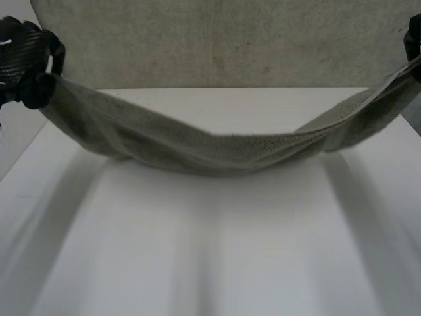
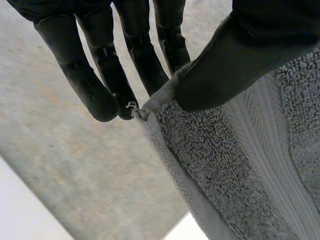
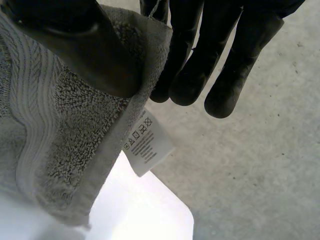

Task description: Fold the towel.

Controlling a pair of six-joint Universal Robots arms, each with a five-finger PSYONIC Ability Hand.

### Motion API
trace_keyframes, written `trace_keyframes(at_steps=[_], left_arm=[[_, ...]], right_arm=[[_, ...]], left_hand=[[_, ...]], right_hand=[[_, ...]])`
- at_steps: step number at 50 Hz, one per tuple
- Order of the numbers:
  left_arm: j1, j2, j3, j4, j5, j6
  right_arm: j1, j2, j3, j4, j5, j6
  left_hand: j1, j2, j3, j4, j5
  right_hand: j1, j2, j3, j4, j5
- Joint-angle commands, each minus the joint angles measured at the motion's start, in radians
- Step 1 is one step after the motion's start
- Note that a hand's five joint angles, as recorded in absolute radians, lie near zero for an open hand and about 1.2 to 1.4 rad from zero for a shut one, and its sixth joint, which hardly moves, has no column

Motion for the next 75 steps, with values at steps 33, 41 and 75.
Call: trace_keyframes(at_steps=[33, 41, 75], left_arm=[[-0.096, -0.885, 0.502, -0.192, -0.076, 0.101], [-0.108, -0.916, 0.559, -0.184, -0.088, 0.101], [-0.148, -0.621, 0.284, -0.172, -0.111, 0.019]], right_arm=[[0.034, 0.791, -0.254, 0.000, 0.166, -0.150], [0.034, 0.863, -0.340, -0.004, 0.196, -0.148], [0.041, 0.408, 0.153, -0.231, 0.141, -0.090]], left_hand=[[-0.036, -0.097, -0.140, -0.117, -0.253], [-0.036, -0.097, -0.140, -0.117, -0.253], [-1.245, -1.306, -1.349, -1.327, -1.462]], right_hand=[[0.072, 0.079, 0.068, 0.060, 0.059], [0.072, 0.079, 0.068, 0.060, 0.059], [-1.005, -0.998, -1.009, -1.016, -1.017]])
